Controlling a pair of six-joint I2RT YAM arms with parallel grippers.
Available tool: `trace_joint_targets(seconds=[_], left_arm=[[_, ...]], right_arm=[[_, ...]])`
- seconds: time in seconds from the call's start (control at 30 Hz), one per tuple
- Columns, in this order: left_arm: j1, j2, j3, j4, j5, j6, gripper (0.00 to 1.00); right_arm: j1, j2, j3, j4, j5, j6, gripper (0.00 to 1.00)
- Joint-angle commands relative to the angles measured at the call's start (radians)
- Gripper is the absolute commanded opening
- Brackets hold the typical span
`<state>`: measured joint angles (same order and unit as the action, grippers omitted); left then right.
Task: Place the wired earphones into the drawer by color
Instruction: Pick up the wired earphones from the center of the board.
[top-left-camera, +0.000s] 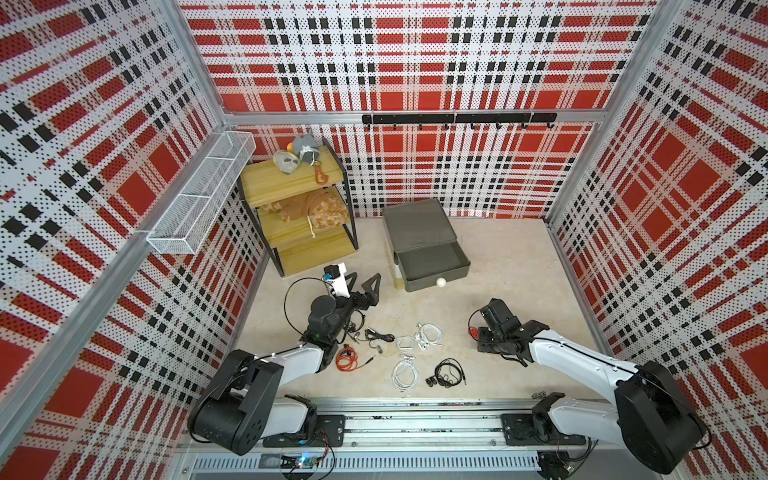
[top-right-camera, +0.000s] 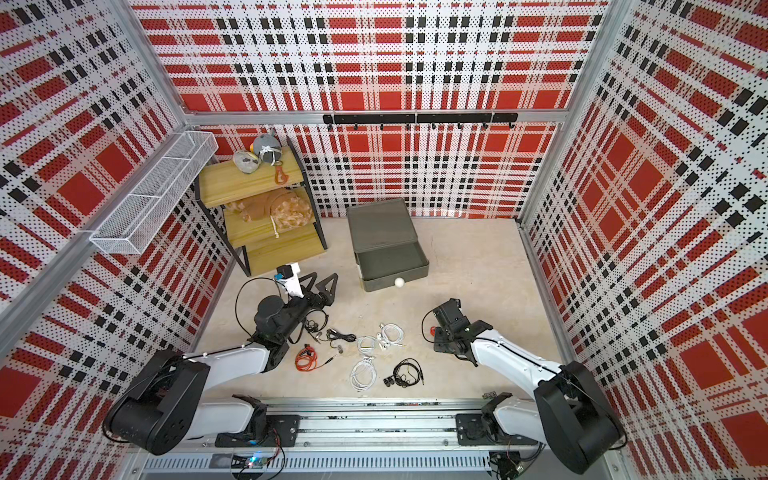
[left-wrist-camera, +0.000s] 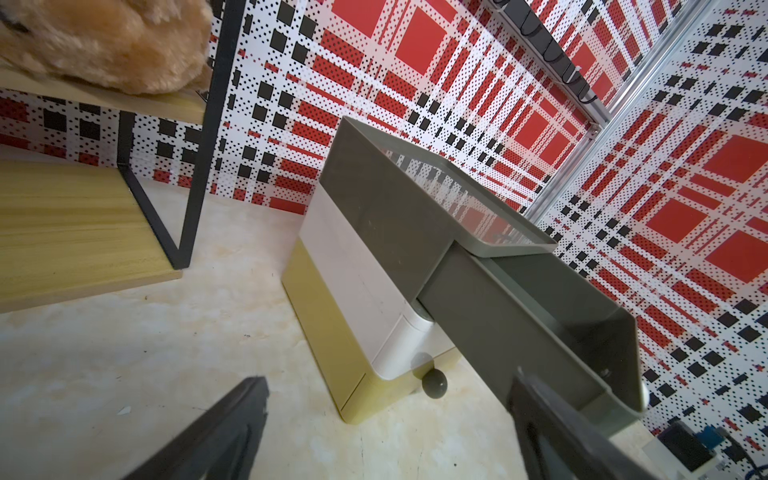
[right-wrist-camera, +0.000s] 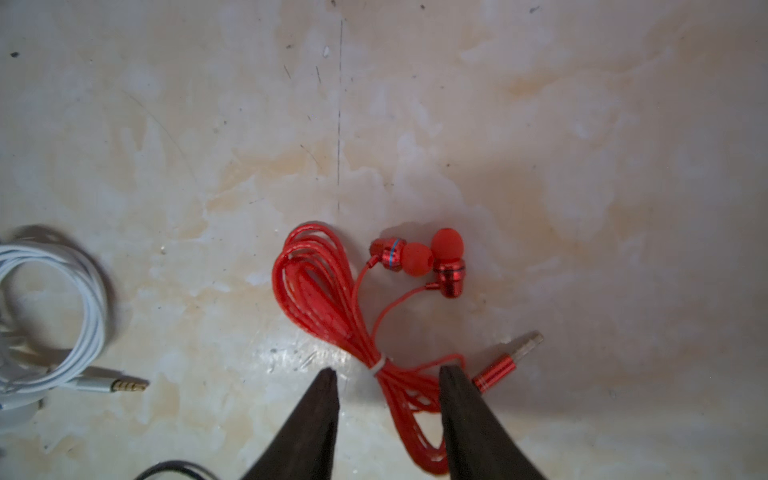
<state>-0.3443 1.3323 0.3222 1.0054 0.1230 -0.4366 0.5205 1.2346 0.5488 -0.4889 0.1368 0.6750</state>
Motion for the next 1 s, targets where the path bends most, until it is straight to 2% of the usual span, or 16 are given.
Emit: trace_joint_targets(seconds=[0.0, 0.07, 0.3, 0.4, 0.53, 0.97], left_arm=[[-0.01, -0.021, -0.008, 0.015, -0.002, 0.019, 0.97], [-0.01, -0.02, -0.009, 0.014, -0.005, 0.021, 0.97], [-0.01, -0.021, -0.009, 0.012, -0.009, 0.023, 0.97], [-0.01, -0.02, -0.01, 0.012, -0.007, 0.022, 0.97], [-0.01, -0.025, -0.012, 0.012, -0.016, 0.022, 0.97], [-0.013, -0.031, -0.016, 0.012, -0.021, 0.032, 0.97]], right_arm=[[-0.008, 0.025, 0.004, -0.016, 0.027, 0.003, 0.4], [-0.008, 0.032, 0.007, -0.017, 0.03, 0.003, 0.36], [-0.008, 0.029, 0.017, -0.025, 0.034, -0.009, 0.12], [-0.008, 0.009, 0.022, -0.029, 0.027, -0.013, 0.05], [-0.007, -0.055, 0.027, -0.03, 0.023, -0.028, 0.0], [-0.008, -0.35, 0.061, 0.014, -0.034, -0.148, 0.0]])
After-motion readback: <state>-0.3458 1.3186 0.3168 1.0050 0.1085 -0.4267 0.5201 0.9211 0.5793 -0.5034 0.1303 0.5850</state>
